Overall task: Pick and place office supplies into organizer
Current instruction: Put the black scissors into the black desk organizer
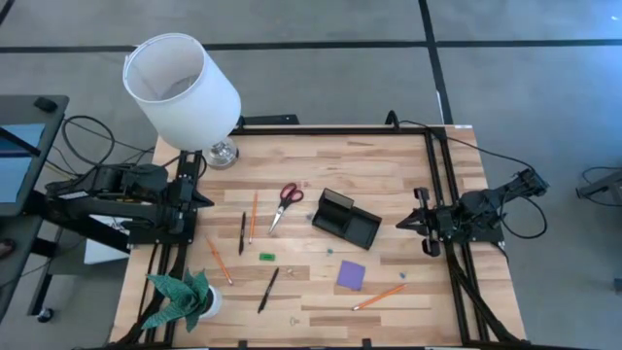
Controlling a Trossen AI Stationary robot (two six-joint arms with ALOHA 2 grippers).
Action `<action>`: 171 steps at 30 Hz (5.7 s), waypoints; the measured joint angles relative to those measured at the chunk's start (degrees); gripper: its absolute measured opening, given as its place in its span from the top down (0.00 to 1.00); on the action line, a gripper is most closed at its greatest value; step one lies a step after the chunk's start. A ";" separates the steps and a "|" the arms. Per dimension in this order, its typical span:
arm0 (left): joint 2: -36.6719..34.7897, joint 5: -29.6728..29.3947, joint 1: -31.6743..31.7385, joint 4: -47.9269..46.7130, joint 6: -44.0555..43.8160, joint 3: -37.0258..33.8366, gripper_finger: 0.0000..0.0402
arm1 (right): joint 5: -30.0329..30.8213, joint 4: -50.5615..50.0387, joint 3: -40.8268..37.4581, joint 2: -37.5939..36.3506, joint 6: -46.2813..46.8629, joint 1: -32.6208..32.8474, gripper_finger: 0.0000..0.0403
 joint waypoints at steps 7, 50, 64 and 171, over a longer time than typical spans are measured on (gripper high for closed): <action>0.01 0.00 0.00 -0.01 -0.02 0.00 1.00 | 6.30 2.67 0.04 0.00 4.34 -0.04 0.94; 0.02 0.00 0.02 0.00 0.00 0.00 1.00 | 6.33 24.24 -1.53 28.38 26.96 -0.55 0.62; 0.02 -1.90 0.01 5.32 -0.94 -0.34 1.00 | 6.33 27.11 -1.55 30.82 24.83 -0.52 0.64; 74.99 -13.51 17.66 61.36 -15.80 -2.59 0.83 | 6.13 41.59 0.87 41.23 16.87 -13.16 0.56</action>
